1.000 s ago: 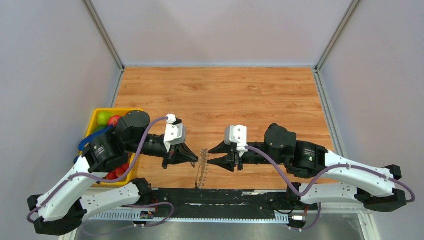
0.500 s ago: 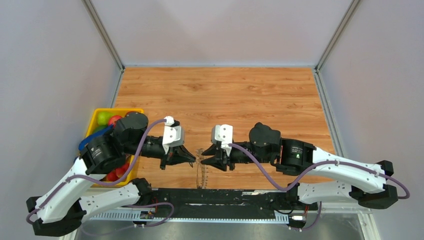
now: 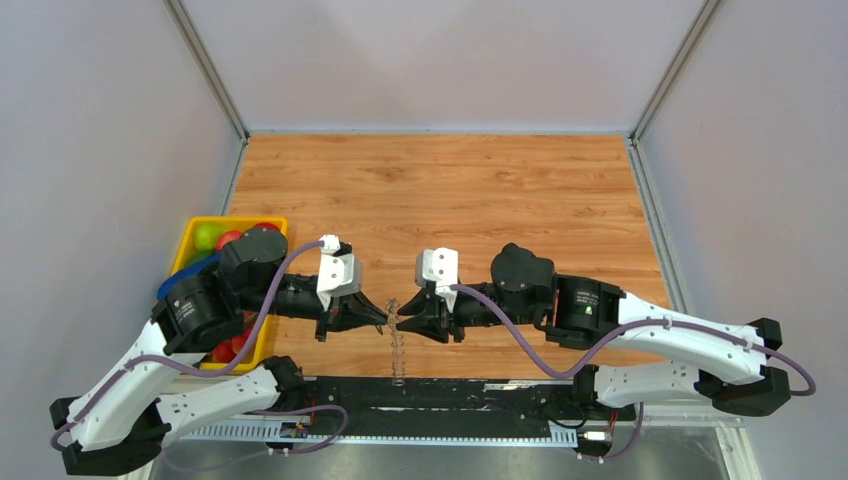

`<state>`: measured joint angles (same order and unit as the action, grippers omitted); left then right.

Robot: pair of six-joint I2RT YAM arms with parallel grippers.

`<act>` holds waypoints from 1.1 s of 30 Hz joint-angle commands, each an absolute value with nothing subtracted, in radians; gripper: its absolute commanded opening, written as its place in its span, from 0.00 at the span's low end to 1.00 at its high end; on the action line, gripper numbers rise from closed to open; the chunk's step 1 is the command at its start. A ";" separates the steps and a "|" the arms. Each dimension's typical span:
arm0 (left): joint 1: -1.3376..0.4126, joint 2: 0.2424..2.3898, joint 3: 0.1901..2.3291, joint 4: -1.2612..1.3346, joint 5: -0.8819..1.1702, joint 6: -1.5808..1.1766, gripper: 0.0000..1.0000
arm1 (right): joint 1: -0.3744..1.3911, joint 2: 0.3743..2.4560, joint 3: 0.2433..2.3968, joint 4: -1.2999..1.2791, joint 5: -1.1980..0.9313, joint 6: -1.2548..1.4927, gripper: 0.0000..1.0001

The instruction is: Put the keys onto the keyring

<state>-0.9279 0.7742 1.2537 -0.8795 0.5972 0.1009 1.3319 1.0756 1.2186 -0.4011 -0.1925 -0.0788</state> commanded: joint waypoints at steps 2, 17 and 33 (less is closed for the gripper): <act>-0.930 0.770 1.261 -0.844 0.598 0.112 0.00 | 1.336 1.083 1.272 -0.349 -0.229 -0.052 0.29; -0.930 0.766 1.258 -0.840 0.604 0.113 0.00 | 1.336 1.118 1.299 -0.331 -0.235 -0.052 0.23; -0.930 0.745 1.243 -0.823 0.613 0.108 0.08 | 1.337 1.091 1.267 -0.277 -0.200 -0.059 0.00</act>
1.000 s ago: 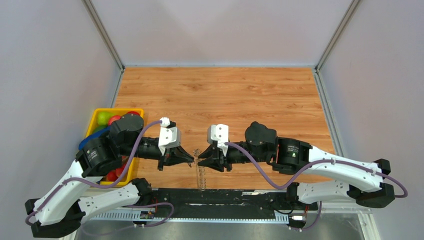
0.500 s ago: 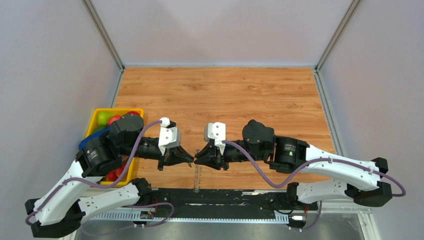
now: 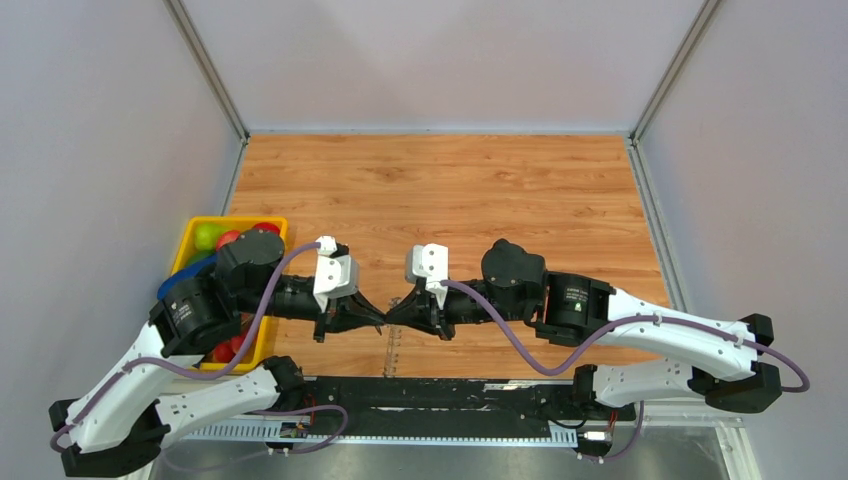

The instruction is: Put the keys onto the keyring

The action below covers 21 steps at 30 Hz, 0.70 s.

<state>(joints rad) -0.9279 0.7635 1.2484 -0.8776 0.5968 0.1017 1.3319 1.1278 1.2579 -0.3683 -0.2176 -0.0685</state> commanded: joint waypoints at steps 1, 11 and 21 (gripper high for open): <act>-0.930 0.739 1.241 -0.821 0.615 0.108 0.11 | 1.337 1.078 1.260 -0.263 -0.192 -0.056 0.00; -0.931 0.716 1.224 -0.772 0.623 0.097 0.44 | 1.338 1.039 1.224 -0.194 -0.181 -0.033 0.00; -0.930 0.718 1.224 -0.723 0.583 0.088 0.43 | 1.338 1.028 1.206 -0.178 -0.190 -0.030 0.00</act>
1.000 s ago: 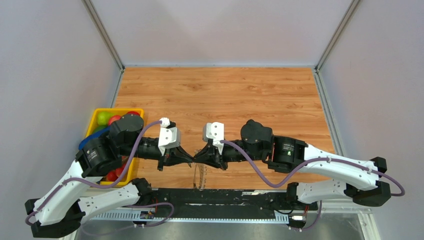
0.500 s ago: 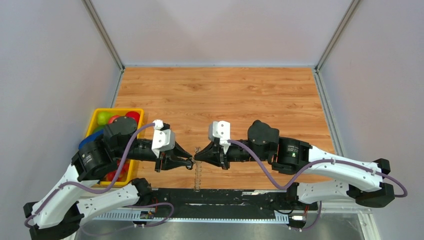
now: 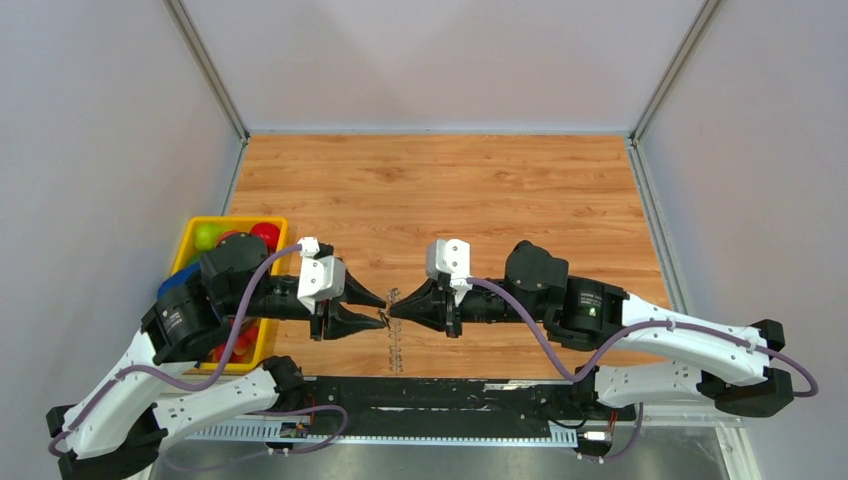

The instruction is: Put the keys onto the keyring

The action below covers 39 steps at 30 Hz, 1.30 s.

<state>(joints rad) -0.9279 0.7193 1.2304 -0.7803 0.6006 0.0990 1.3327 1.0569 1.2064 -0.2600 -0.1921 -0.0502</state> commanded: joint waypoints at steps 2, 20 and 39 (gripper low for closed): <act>-0.931 0.719 1.227 -0.719 0.581 0.087 0.33 | 1.338 1.024 1.202 -0.176 -0.187 -0.028 0.00; -0.931 0.729 1.194 -0.685 0.602 0.065 0.00 | 1.338 0.968 1.130 -0.028 -0.138 -0.006 0.00; -0.930 0.728 1.175 -0.588 0.636 0.037 0.00 | 1.339 0.919 1.042 0.134 -0.028 -0.029 0.00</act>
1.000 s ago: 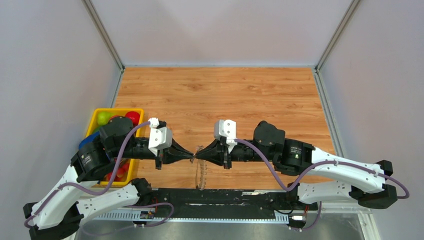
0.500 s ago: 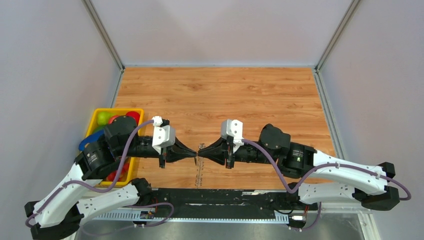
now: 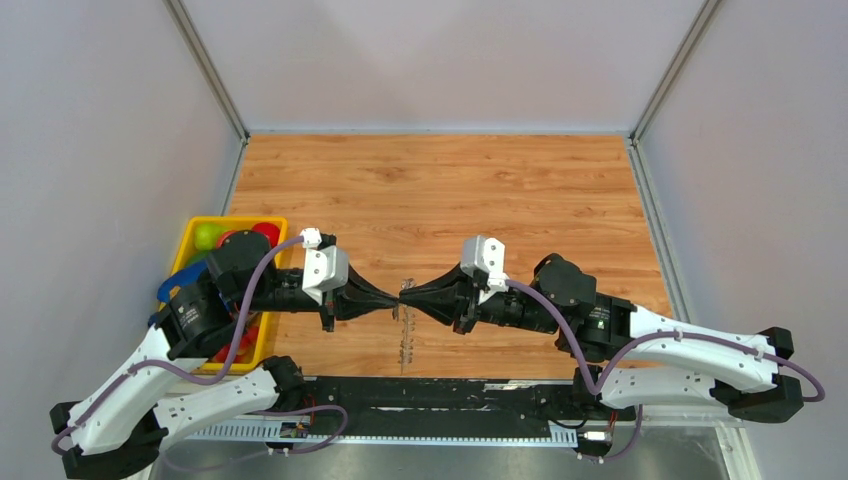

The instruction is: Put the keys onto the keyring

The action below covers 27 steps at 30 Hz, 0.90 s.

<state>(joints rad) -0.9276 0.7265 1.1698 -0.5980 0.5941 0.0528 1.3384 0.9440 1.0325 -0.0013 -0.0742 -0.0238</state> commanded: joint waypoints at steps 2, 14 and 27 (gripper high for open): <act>-0.930 0.727 1.178 -0.583 0.636 0.038 0.00 | 1.340 0.920 1.041 0.132 -0.030 -0.031 0.00; -0.931 0.728 1.160 -0.513 0.679 0.016 0.35 | 1.341 0.920 1.032 0.132 -0.038 -0.029 0.00; -0.931 0.726 1.144 -0.473 0.684 0.005 0.36 | 1.344 0.925 1.035 0.135 -0.065 -0.028 0.00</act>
<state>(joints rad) -0.9268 0.7254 1.1507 -0.5247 0.6472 0.0231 1.3403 0.9352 1.0275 0.0502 -0.0628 -0.0246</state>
